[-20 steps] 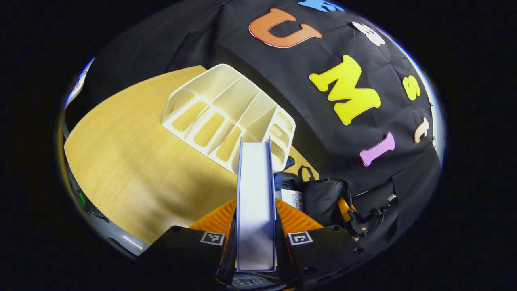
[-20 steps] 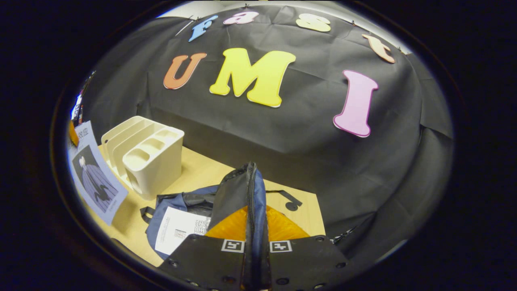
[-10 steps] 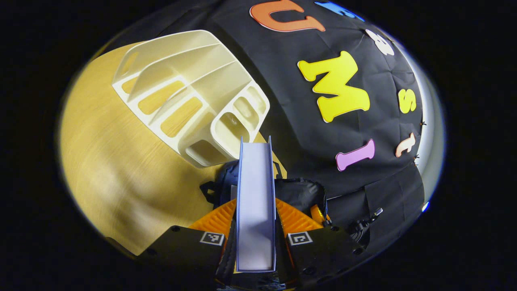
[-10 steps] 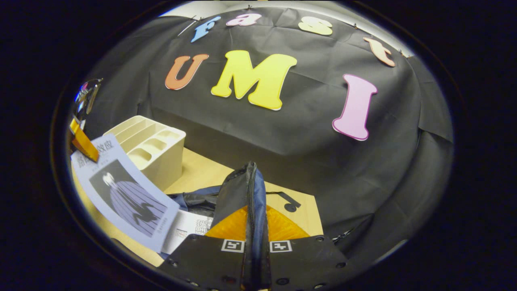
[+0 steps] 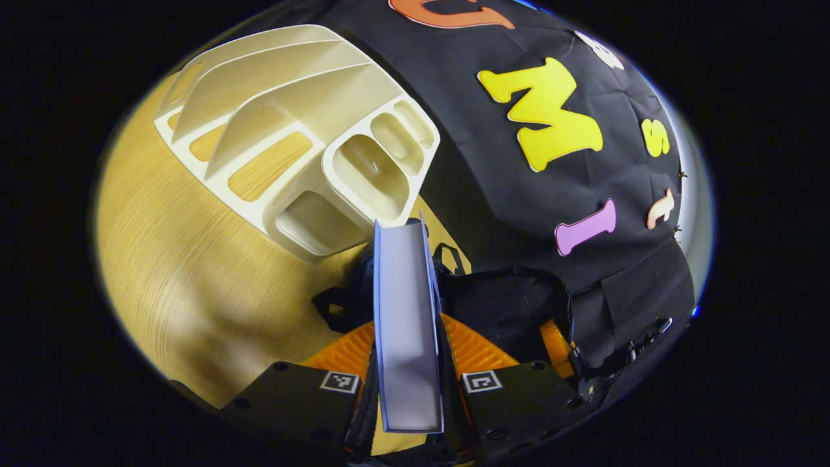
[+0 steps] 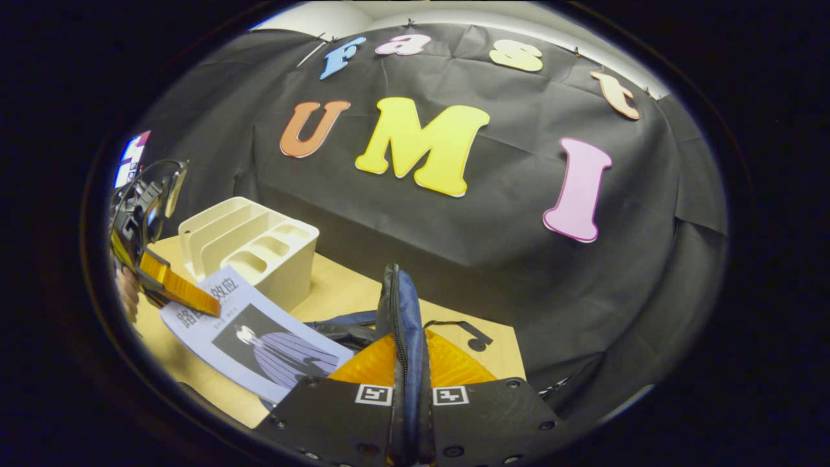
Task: Open the schoolbag, grab two books from the bookshelf and put them into the schoolbag.
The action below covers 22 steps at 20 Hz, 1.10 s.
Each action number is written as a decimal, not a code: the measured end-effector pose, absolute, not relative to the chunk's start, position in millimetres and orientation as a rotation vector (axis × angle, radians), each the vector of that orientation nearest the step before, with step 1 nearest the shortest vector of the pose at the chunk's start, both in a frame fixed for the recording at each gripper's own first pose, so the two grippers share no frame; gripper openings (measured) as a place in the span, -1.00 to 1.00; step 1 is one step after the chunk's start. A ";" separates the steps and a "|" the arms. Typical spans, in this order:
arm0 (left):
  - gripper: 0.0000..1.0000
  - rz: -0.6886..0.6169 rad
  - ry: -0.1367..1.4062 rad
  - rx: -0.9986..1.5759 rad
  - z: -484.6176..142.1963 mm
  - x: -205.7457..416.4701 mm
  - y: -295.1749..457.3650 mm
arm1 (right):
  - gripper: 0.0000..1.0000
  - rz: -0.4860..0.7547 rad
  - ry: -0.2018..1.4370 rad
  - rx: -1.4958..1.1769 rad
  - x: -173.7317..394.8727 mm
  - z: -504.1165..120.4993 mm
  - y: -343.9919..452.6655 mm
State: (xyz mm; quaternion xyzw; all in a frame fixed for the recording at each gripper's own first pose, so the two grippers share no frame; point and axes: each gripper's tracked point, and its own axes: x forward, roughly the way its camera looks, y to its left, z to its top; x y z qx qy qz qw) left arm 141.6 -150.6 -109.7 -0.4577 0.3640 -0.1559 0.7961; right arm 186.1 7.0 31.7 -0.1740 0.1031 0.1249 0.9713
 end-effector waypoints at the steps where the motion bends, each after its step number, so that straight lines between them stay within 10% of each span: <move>1: -0.11 -0.348 0.796 -0.993 -117.7 140.3 -157.8 | -0.84 0.266 0.202 -0.353 184.3 32.8 14.3; 22: 0.07 -0.496 0.869 -0.980 -179.0 176.0 -297.1 | -0.84 0.340 0.164 -0.386 173.5 42.5 55.7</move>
